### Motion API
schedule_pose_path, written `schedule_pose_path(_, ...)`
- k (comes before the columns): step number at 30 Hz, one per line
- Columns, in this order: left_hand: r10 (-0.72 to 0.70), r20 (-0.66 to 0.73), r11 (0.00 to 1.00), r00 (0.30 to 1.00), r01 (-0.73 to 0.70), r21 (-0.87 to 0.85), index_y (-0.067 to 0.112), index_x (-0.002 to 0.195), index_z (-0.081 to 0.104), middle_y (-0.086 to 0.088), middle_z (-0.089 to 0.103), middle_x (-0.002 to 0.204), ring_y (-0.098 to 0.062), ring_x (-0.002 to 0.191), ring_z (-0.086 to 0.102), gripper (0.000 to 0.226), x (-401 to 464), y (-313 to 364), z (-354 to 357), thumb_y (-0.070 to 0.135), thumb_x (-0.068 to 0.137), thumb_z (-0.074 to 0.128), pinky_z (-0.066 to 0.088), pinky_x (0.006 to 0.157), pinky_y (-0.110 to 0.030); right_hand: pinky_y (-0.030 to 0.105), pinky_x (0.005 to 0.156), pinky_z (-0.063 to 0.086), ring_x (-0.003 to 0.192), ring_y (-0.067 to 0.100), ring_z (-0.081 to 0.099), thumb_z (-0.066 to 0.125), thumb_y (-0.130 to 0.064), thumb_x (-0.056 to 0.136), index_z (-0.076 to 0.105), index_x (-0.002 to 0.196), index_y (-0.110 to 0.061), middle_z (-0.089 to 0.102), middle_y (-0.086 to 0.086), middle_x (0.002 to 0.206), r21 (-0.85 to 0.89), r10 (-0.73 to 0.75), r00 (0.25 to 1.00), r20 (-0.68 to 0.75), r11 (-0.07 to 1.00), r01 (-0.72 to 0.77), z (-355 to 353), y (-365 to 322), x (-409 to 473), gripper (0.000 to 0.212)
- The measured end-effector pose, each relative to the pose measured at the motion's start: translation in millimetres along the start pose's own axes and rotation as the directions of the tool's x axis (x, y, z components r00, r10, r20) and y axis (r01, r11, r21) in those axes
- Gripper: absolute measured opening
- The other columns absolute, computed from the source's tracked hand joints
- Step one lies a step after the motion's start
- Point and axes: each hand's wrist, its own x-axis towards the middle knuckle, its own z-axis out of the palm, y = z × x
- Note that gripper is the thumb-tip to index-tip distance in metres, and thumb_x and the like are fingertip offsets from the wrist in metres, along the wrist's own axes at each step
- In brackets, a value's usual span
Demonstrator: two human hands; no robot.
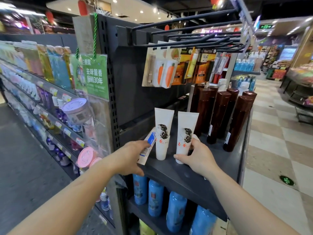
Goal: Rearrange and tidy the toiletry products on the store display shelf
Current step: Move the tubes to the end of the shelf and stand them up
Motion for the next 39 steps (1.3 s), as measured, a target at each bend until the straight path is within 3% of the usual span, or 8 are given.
schedule_pose_path(7, 0.073, -0.071, 0.995, 0.995, -0.069, 0.066, 0.025, 0.130, 0.058, 0.012, 0.041, 0.148, -0.010, 0.131, 0.043, 0.049, 2, 4, -17, 0.011, 0.083, 0.062, 0.023, 0.097, -0.007, 0.043, 0.094, 0.046, 0.105, 0.021, 0.056, 0.078, -0.045, 0.064, 0.061, 0.098, -0.032, 0.064, -0.011, 0.098, 0.066, -0.002, 1.000, 0.015, 0.998, 0.001, 2, 2, 1, 0.041)
schedule_pose_path(12, 0.006, -0.304, 0.990, 0.953, -0.048, -0.130, 0.021, 0.104, 0.070, 0.006, 0.070, 0.099, -0.009, 0.089, 0.062, 0.016, 4, 18, -65, 0.019, 0.090, 0.062, 0.046, 0.084, -0.022, 0.041, 0.095, 0.046, 0.104, 0.016, 0.057, 0.078, -0.044, 0.065, 0.060, 0.097, -0.036, 0.066, -0.015, 0.094, 0.059, 0.005, 1.000, 0.023, 0.998, -0.007, 0, 4, -1, 0.038)
schedule_pose_path(19, -0.067, -0.338, 0.992, 0.939, 0.026, -0.123, 0.021, 0.117, 0.062, -0.002, 0.066, 0.106, -0.020, 0.099, 0.061, 0.035, 36, 36, -108, 0.002, 0.094, 0.044, 0.049, 0.090, -0.035, 0.043, 0.103, 0.040, 0.092, 0.000, 0.058, 0.079, -0.039, 0.070, 0.056, 0.085, -0.040, 0.066, -0.020, 0.084, 0.041, -0.054, 0.998, 0.025, 0.998, 0.053, -5, 4, -3, 0.028)
schedule_pose_path(24, -0.030, -0.291, 0.994, 0.956, -0.003, -0.111, 0.020, 0.117, 0.059, -0.003, 0.065, 0.106, -0.017, 0.092, 0.059, 0.030, 46, 36, -109, 0.005, 0.095, 0.045, 0.046, 0.079, -0.025, 0.043, 0.105, 0.037, 0.089, -0.004, 0.054, 0.079, -0.040, 0.070, 0.053, 0.083, -0.042, 0.063, -0.023, 0.080, 0.037, -0.074, 0.997, 0.002, 0.997, 0.074, -4, 5, -5, 0.029)
schedule_pose_path(29, -0.099, -0.353, 0.953, 0.930, -0.014, -0.303, 0.028, 0.103, 0.056, 0.002, 0.046, 0.109, -0.007, 0.082, 0.052, 0.017, 41, 31, -97, 0.015, 0.092, 0.051, 0.038, 0.060, -0.015, 0.046, 0.109, 0.031, 0.085, -0.019, 0.043, 0.078, -0.043, 0.071, 0.051, 0.081, -0.043, 0.058, -0.027, 0.076, -0.003, -0.085, 0.996, -0.032, 0.996, 0.085, -2, 8, -5, 0.029)
schedule_pose_path(32, -0.120, -0.400, 0.943, 0.909, -0.022, -0.333, 0.033, 0.095, 0.052, 0.007, 0.042, 0.105, -0.007, 0.085, 0.050, 0.027, 35, 28, -91, 0.016, 0.080, 0.068, 0.037, 0.060, -0.015, 0.038, 0.113, 0.023, 0.091, -0.005, 0.049, 0.078, -0.046, 0.069, 0.054, 0.083, -0.040, 0.063, -0.021, 0.078, -0.006, -0.098, 0.994, -0.045, 0.995, 0.098, 1, 7, -4, 0.029)
schedule_pose_path(35, -0.117, -0.448, 0.945, 0.886, -0.040, -0.326, 0.031, 0.093, 0.050, 0.009, 0.042, 0.099, -0.006, 0.082, 0.049, 0.030, 33, 26, -90, 0.017, 0.079, 0.073, 0.036, 0.060, -0.014, 0.019, 0.098, 0.026, 0.099, 0.007, 0.052, 0.077, -0.049, 0.065, 0.057, 0.085, -0.038, 0.066, -0.019, 0.079, -0.012, -0.128, 0.991, -0.046, 0.992, 0.127, 5, 6, -4, 0.030)
schedule_pose_path(39, -0.099, -0.485, 0.945, 0.869, -0.071, -0.319, 0.030, 0.097, 0.050, 0.012, 0.044, 0.097, -0.004, 0.084, 0.049, 0.029, 35, 25, -85, 0.019, 0.080, 0.071, 0.034, 0.063, -0.012, 0.028, 0.093, 0.033, 0.106, 0.012, 0.049, 0.076, -0.054, 0.062, 0.058, 0.085, -0.038, 0.065, -0.021, 0.080, -0.023, -0.121, 0.989, -0.089, 0.993, 0.120, 10, 5, -5, 0.033)
